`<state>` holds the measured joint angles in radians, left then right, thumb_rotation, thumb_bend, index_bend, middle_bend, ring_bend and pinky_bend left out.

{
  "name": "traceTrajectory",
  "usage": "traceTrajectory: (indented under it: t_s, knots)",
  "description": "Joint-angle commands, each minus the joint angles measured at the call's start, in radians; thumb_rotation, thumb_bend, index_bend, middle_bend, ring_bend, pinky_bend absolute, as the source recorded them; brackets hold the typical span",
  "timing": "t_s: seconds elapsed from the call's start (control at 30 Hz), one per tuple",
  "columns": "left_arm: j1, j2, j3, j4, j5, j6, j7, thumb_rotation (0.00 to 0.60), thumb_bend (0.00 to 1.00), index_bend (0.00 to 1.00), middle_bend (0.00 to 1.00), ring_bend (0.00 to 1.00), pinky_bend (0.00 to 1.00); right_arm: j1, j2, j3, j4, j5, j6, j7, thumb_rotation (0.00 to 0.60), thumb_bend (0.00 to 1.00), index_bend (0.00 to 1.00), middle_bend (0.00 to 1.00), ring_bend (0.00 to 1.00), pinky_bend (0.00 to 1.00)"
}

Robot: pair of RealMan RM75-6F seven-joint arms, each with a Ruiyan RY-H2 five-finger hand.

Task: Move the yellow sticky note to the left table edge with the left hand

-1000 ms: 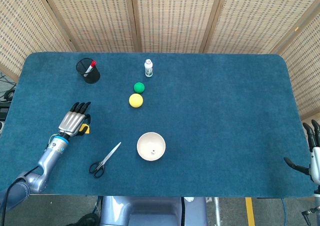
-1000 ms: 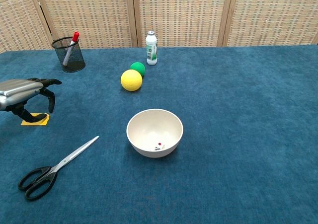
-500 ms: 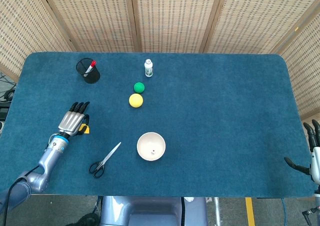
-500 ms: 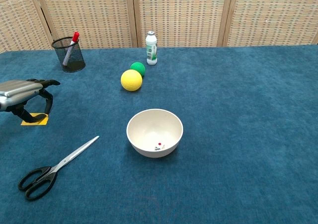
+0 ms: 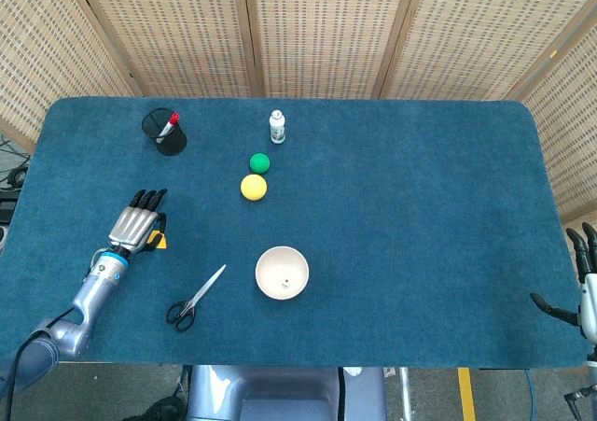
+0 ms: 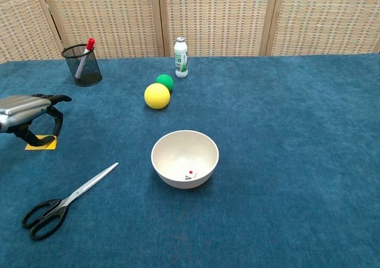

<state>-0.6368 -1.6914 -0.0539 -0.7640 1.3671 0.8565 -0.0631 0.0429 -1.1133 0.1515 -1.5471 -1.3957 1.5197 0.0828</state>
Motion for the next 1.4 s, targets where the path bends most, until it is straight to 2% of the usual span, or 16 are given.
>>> traceTrajectory:
  t_s: [0.03,0.23,0.5,0.7,0.9,0.93,0.97,1.07,1.17,1.23,1.4]
  knots:
    - [0.002,0.006,-0.001,-0.008,0.001,0.002,0.002,0.600,0.52,0.64,0.00,0.00,0.00,0.000,0.000,0.000,0.000,-0.001,0.001,0.001,0.600,0.00,0.00,0.00,0.00,0.00]
    - [0.010,0.038,0.004,-0.041,0.014,0.021,0.001,0.600,0.53,0.68,0.00,0.00,0.00,-0.001,0.001,-0.001,-0.001,-0.002,0.001,0.001,0.600,0.00,0.00,0.00,0.00,0.00]
    - [0.056,0.146,0.034,-0.070,0.051,0.079,-0.051,0.600,0.53,0.68,0.00,0.00,0.00,-0.001,0.002,-0.002,-0.005,-0.006,0.003,-0.001,0.600,0.00,0.00,0.00,0.00,0.00]
    - [0.104,0.203,0.063,-0.029,0.072,0.106,-0.142,0.600,0.53,0.68,0.00,0.00,0.00,-0.001,0.002,-0.005,-0.011,-0.012,0.008,-0.007,0.600,0.00,0.00,0.00,0.00,0.00]
    - [0.127,0.239,0.060,-0.031,0.093,0.167,-0.241,0.600,0.50,0.68,0.00,0.00,0.00,-0.004,0.003,-0.006,-0.016,-0.018,0.015,-0.011,0.600,0.00,0.00,0.00,0.00,0.00]
    - [0.130,0.249,0.057,-0.041,0.097,0.183,-0.256,0.600,0.49,0.66,0.00,0.00,0.00,-0.004,0.004,-0.006,-0.016,-0.018,0.015,-0.010,0.600,0.00,0.00,0.00,0.00,0.00]
    - [0.135,0.264,0.050,-0.062,0.101,0.210,-0.271,0.600,0.44,0.59,0.00,0.00,0.00,-0.005,0.004,-0.006,-0.017,-0.017,0.016,-0.009,0.600,0.00,0.00,0.00,0.00,0.00]
    - [0.145,0.300,0.031,-0.122,0.095,0.252,-0.277,0.600,0.22,0.28,0.00,0.00,0.00,-0.005,0.006,-0.005,-0.016,-0.016,0.016,-0.005,0.600,0.00,0.00,0.00,0.00,0.00]
    - [0.160,0.351,0.003,-0.214,0.069,0.284,-0.246,0.600,0.03,0.04,0.00,0.00,0.00,-0.006,0.008,-0.004,-0.016,-0.015,0.016,0.002,0.600,0.00,0.00,0.00,0.00,0.00]
    - [0.177,0.405,-0.016,-0.307,0.044,0.302,-0.230,0.600,0.00,0.00,0.00,0.00,0.00,-0.007,0.010,-0.004,-0.015,-0.015,0.017,0.008,0.600,0.00,0.00,0.00,0.00,0.00]
    - [0.215,0.488,-0.034,-0.440,0.014,0.347,-0.192,0.600,0.00,0.00,0.00,0.00,0.00,-0.008,0.012,-0.004,-0.015,-0.017,0.018,0.016,0.600,0.00,0.00,0.00,0.00,0.00]
